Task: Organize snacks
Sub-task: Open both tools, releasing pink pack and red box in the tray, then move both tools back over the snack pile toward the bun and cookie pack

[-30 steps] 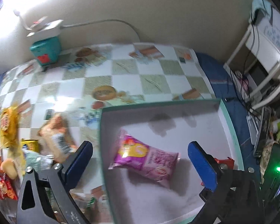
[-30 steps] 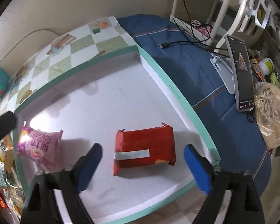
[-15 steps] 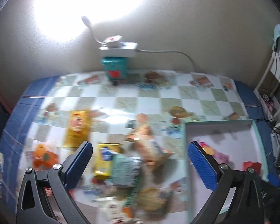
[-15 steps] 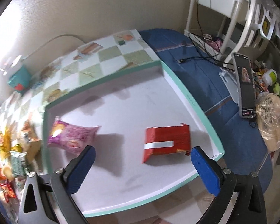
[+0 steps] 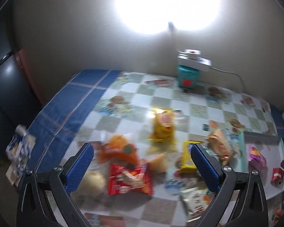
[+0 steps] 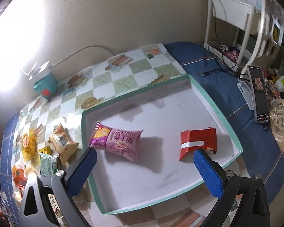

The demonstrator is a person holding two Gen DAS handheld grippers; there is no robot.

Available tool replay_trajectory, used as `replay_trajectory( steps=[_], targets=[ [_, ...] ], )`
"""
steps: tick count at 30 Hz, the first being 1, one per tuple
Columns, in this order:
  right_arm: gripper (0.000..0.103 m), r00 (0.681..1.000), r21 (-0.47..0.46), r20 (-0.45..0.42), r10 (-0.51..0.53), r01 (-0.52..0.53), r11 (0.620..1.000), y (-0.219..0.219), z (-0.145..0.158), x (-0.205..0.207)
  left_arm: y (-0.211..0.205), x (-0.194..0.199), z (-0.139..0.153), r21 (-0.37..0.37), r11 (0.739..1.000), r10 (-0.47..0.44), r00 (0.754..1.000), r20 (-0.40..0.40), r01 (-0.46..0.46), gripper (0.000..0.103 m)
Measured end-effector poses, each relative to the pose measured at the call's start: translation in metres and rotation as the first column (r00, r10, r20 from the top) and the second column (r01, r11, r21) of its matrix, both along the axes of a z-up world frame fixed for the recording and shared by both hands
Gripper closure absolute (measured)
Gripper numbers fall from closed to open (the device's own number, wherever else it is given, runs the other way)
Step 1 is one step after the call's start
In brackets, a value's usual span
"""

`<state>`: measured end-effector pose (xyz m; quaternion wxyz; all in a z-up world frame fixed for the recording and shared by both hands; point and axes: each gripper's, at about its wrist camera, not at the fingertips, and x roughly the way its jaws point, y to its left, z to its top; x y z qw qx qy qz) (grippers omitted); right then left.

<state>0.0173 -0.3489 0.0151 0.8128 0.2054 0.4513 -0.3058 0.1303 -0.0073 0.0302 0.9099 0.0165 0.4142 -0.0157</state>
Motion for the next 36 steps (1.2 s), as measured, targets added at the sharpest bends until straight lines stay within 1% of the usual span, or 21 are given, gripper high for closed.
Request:
replay_trajectory(
  steps=[3,4,6,8,10,15,17,22,28,30,33,36],
  targets=[
    [0.0,1.0,0.005,-0.008,0.02,-0.02,1.0,0.009,-0.002,0.006,0.031,-0.002,-0.001,-0.005,0.995,0.104,0.995,-0.001,-0.104,0.001],
    [0.0,1.0,-0.003,-0.015,0.022,-0.022,1.0,0.013,-0.003,0.008,0.038,-0.002,-0.001,-0.012,0.992,0.125,0.992,-0.001,-0.125,0.001],
    [0.0,0.999,-0.019,-0.032,0.033,-0.034,0.999,0.022,-0.004,0.013,0.056,-0.002,-0.001,-0.05,0.985,0.167,0.986,0.0,-0.167,0.001],
    [0.0,0.998,-0.017,-0.04,0.05,-0.051,0.999,0.031,-0.006,0.019,0.077,-0.004,0.001,-0.103,0.973,0.208,0.978,-0.001,-0.207,0.001],
    [0.0,0.996,-0.015,-0.049,0.075,-0.075,0.997,0.042,-0.008,0.025,0.089,-0.005,0.002,-0.118,0.966,0.23,0.973,-0.001,-0.229,0.001],
    [0.0,0.988,-0.007,-0.078,0.136,-0.137,0.991,0.072,-0.017,0.042,0.119,-0.003,-0.001,-0.098,0.959,0.266,0.964,-0.011,-0.266,0.001],
    [0.0,0.984,0.002,-0.083,0.158,-0.158,0.987,0.084,-0.019,0.047,0.132,-0.002,-0.004,-0.088,0.953,0.29,0.957,-0.025,-0.291,0.001],
    [0.0,0.974,0.013,-0.082,0.212,-0.212,0.977,0.11,-0.023,0.058,0.168,-0.001,-0.011,-0.114,0.926,0.354,0.933,-0.067,-0.36,0.001],
    [0.0,0.957,0.062,-0.069,0.281,-0.277,0.959,0.141,-0.03,0.072,0.193,0.002,-0.024,-0.165,0.908,0.367,0.922,-0.124,-0.384,0.001],
    [0.0,0.948,0.075,-0.079,0.31,-0.304,0.95,0.151,-0.034,0.077,0.194,0.005,-0.031,-0.175,0.911,0.349,0.924,-0.153,-0.373,0.001],
    [0.0,0.935,0.111,-0.095,0.343,-0.332,0.937,0.166,-0.043,0.082,0.189,0.01,-0.04,-0.168,0.922,0.317,0.929,-0.192,-0.35,0.001],
    [0.0,0.922,0.151,-0.111,0.371,-0.354,0.923,0.175,-0.053,0.084,0.182,0.015,-0.047,-0.183,0.932,0.275,0.938,-0.21,-0.314,0.001]
  ],
)
